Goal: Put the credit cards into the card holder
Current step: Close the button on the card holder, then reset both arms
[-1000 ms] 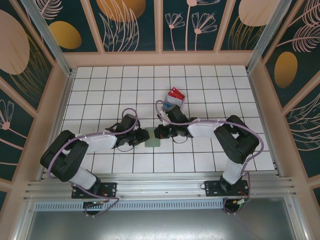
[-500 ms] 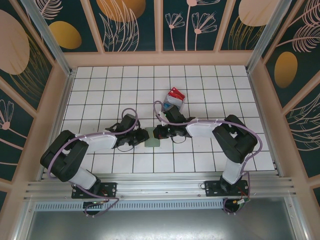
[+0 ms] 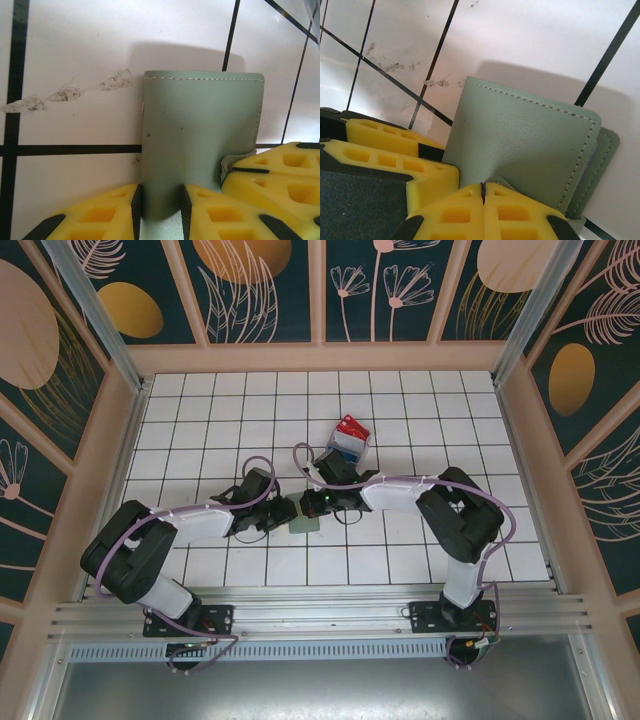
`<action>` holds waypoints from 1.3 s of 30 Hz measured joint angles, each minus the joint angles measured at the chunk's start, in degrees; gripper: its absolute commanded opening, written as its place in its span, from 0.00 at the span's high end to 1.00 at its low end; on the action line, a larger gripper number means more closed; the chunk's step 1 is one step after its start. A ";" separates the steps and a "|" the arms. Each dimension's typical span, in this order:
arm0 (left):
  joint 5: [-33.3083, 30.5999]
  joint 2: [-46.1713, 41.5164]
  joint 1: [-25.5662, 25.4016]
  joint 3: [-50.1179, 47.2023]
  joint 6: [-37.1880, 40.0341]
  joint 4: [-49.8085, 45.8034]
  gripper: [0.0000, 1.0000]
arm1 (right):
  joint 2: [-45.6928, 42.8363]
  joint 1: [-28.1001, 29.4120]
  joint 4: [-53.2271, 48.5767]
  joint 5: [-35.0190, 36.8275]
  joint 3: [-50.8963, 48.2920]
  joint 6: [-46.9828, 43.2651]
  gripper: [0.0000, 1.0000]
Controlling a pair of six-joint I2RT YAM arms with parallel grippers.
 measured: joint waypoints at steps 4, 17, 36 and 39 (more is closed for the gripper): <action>-0.48 0.04 -0.02 0.13 0.26 -0.09 0.65 | -0.22 -0.15 0.00 0.07 -0.02 0.07 0.97; -10.23 -6.78 4.55 9.68 6.12 -4.39 0.49 | 2.73 -4.81 -3.34 6.69 9.05 -3.65 0.62; -47.21 -34.14 18.62 -5.14 17.05 1.09 0.01 | -35.36 -32.37 3.65 29.27 -9.01 -10.19 0.19; -53.81 -33.97 18.73 -9.31 19.63 6.54 0.02 | -36.24 -37.64 9.22 32.02 -16.00 -11.41 0.14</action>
